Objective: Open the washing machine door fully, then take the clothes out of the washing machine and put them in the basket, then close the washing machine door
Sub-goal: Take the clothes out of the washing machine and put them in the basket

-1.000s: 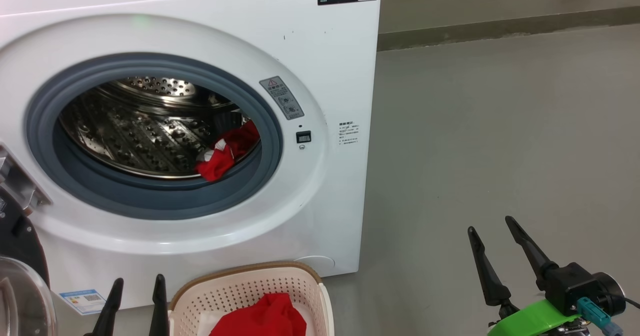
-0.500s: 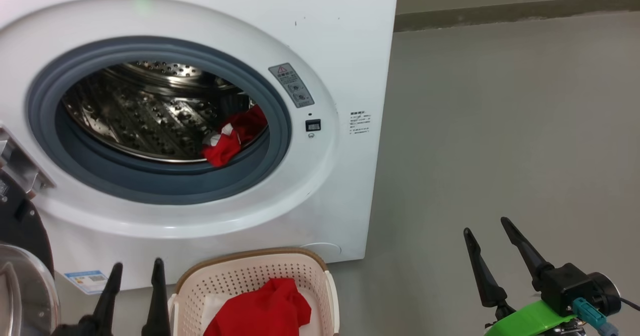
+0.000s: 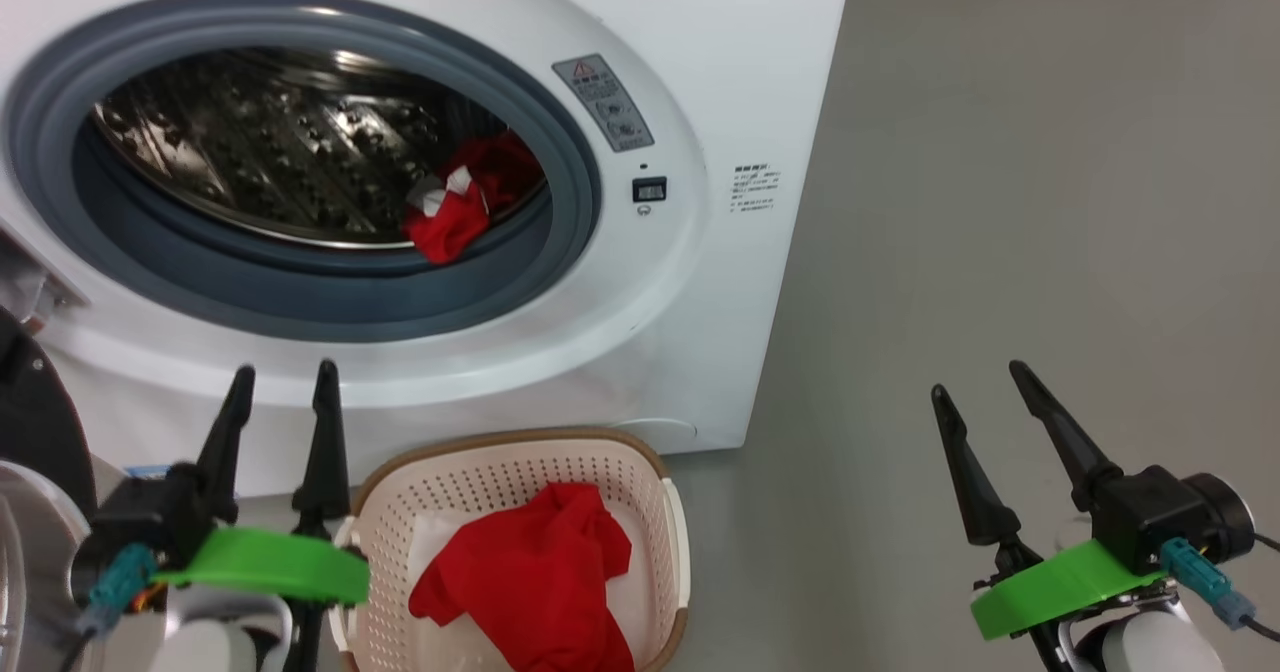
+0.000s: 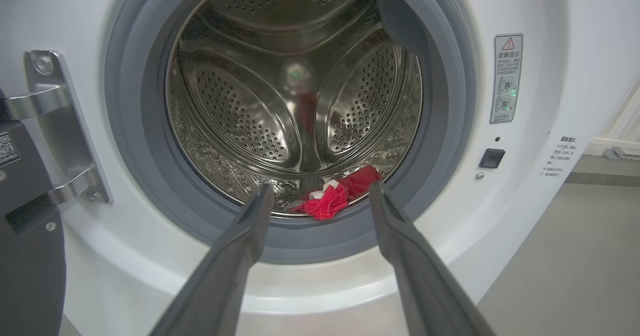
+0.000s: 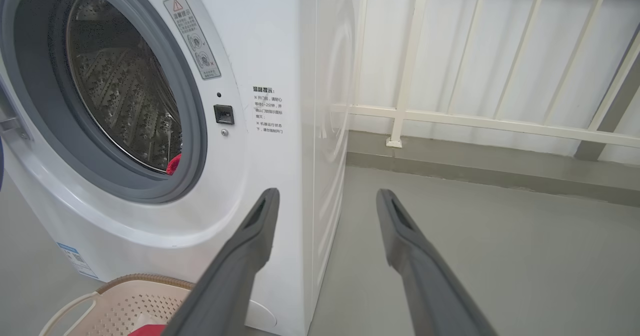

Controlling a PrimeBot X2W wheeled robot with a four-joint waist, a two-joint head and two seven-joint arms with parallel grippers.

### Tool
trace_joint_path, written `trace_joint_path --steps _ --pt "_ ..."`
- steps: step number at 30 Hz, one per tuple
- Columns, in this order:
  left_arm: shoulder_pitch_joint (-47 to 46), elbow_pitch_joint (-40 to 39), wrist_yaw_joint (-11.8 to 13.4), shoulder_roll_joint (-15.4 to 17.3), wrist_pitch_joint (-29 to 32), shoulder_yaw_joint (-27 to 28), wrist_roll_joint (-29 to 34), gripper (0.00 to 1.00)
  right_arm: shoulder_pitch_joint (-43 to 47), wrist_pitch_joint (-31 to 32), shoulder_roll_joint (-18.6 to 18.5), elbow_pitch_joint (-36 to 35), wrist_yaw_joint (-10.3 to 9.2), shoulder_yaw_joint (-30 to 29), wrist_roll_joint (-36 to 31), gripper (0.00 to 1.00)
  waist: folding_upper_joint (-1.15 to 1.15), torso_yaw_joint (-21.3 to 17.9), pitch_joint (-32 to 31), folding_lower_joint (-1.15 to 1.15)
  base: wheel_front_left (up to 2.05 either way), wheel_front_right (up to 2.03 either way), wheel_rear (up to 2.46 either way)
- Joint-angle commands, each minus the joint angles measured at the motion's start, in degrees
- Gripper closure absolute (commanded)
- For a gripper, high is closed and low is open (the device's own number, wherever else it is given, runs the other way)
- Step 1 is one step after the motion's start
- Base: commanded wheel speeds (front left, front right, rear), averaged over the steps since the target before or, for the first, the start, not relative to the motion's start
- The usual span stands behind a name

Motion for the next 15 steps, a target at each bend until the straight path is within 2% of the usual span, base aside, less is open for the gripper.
trace_joint_path --steps 1,15 --pt "-4.2 0.1 -0.6 1.1 -0.7 1.3 0.7 0.0 -2.5 -0.4 -0.9 -1.7 0.36 1.0 0.3 0.0 0.0 0.4 3.3 0.0 0.0 0.0 0.0" --pt "-23.6 10.3 -1.1 1.5 -0.7 0.8 1.4 0.0 -7.5 -0.4 -2.6 -3.0 0.36 1.5 0.0 0.0 0.0 -0.1 13.7 0.0 0.0 0.0 0.0"
